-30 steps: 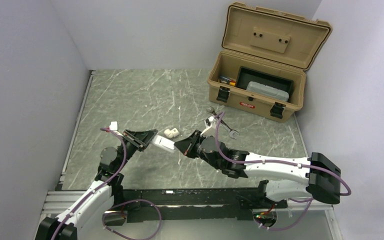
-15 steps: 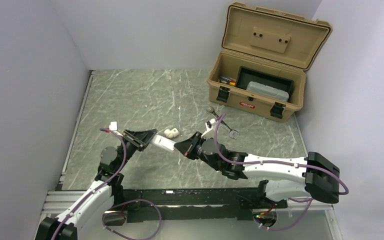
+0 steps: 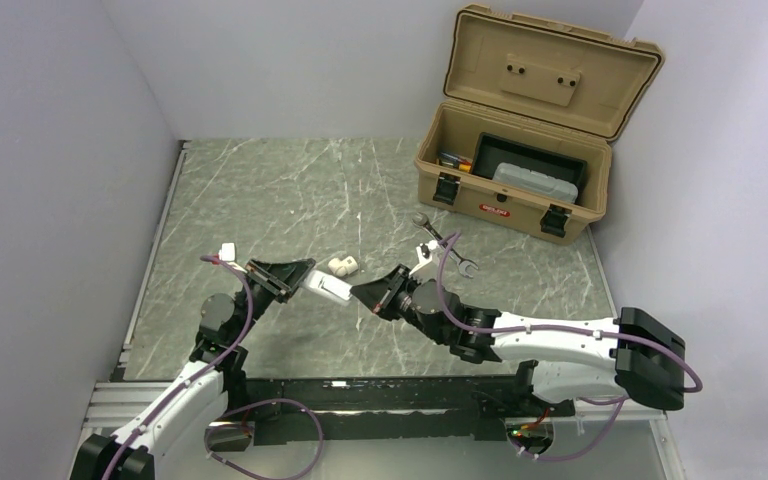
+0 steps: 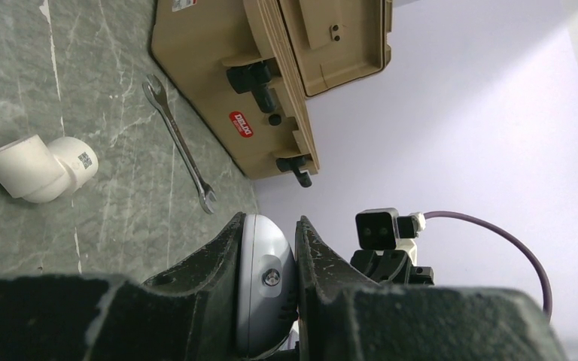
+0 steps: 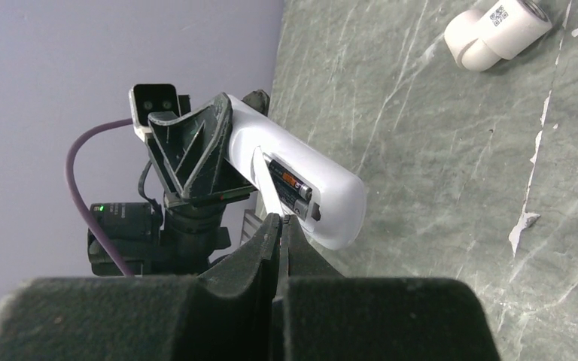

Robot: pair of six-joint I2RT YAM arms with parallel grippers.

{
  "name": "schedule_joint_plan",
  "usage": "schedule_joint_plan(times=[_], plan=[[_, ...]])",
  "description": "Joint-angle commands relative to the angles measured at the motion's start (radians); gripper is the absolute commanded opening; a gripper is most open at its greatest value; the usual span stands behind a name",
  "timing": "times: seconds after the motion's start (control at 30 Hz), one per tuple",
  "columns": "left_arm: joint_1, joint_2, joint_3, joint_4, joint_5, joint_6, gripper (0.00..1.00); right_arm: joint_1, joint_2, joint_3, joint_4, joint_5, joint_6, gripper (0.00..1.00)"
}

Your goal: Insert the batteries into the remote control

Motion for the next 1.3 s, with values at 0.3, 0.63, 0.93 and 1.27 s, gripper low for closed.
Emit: schedule_joint_plan(times=[0.3, 0.63, 0.93, 1.27], plan=[[-0.004, 0.007, -0.109, 0.086, 0.022, -0.011, 0.0, 0.001, 0.028, 0.054, 0.01, -0.024, -0.022, 0.0], [-0.003, 0.005, -0.11, 0.086, 0.022, -0.009, 0.0, 0.0, 0.033, 0.049, 0.069, -0.044, -0.035, 0.0], [-0.003, 0.007, -0.115, 0.088, 0.022, -0.009, 0.0, 0.0, -0.03, 0.003, 0.105, 0.002, -0.054, 0.0], [-0.004, 0.008, -0.111, 0.086, 0.022, -0.008, 0.0, 0.0, -0.03, 0.012, 0.099, -0.004, -0.062, 0.0]])
